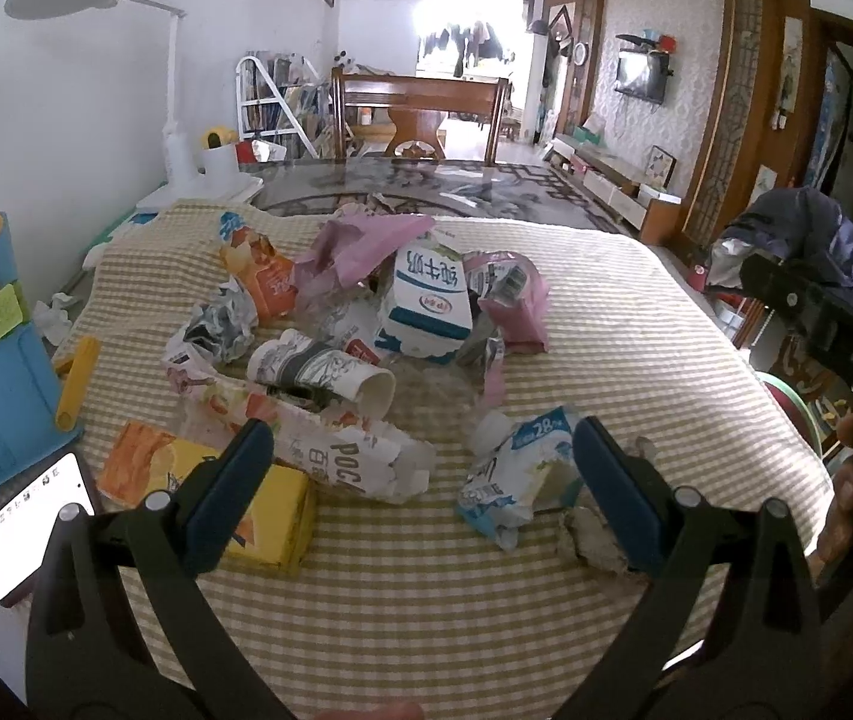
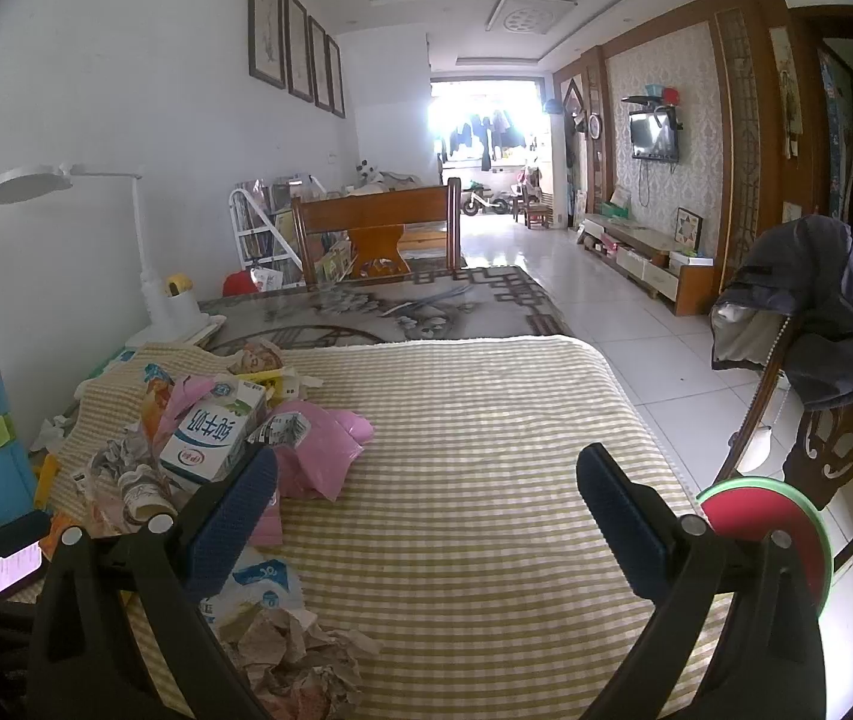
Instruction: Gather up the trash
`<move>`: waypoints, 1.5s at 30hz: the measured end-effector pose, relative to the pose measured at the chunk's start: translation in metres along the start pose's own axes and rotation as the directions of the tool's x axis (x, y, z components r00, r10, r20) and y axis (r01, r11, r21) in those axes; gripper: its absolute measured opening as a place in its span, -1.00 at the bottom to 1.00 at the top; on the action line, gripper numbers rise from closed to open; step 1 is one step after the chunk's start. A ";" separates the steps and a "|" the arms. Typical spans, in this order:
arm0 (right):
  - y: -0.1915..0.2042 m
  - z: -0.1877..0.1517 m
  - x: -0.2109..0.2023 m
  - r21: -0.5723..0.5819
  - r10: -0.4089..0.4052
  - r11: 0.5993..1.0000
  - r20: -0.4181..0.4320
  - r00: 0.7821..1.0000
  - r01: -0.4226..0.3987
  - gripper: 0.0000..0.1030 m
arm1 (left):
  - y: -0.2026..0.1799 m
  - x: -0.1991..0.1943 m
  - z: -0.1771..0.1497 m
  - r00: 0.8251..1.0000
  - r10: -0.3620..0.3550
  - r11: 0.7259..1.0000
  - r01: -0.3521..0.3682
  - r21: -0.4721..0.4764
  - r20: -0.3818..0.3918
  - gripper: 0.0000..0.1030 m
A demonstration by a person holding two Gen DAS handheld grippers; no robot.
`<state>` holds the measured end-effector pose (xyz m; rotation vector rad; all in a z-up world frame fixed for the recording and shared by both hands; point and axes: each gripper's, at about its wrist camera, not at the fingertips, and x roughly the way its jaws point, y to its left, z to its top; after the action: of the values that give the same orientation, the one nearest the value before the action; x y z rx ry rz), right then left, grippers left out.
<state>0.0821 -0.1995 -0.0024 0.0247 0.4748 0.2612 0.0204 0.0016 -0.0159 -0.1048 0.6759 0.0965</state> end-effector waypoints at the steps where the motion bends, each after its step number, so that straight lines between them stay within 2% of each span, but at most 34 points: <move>1: -0.001 0.000 0.001 0.001 0.001 1.000 0.000 1.000 -0.001 0.87 | 0.000 0.000 0.000 1.000 0.001 1.000 -0.001 0.000 -0.001 0.90; 32: 0.001 -0.006 0.002 -0.005 0.015 1.000 -0.015 1.000 -0.016 0.87 | 0.005 0.001 -0.003 1.000 0.009 1.000 -0.010 -0.014 -0.027 0.90; 36: 0.001 -0.005 0.002 -0.009 0.022 1.000 -0.023 0.999 -0.023 0.87 | 0.009 0.001 -0.002 0.999 0.030 0.999 -0.031 -0.017 -0.039 0.90; 40: 0.002 -0.006 0.002 -0.018 0.033 0.999 -0.033 0.999 -0.033 0.87 | 0.035 0.004 -0.006 0.996 0.061 0.993 -0.068 -0.099 -0.070 0.90; 45: 0.004 -0.007 0.005 -0.017 0.062 0.998 -0.060 0.996 -0.063 0.87 | 0.086 0.008 -0.021 0.991 0.075 0.959 -0.102 -0.264 -0.111 0.87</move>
<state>0.0823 -0.1950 -0.0102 0.0138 0.5315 0.3285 0.0025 0.0848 -0.0427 -0.3429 0.7657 0.2711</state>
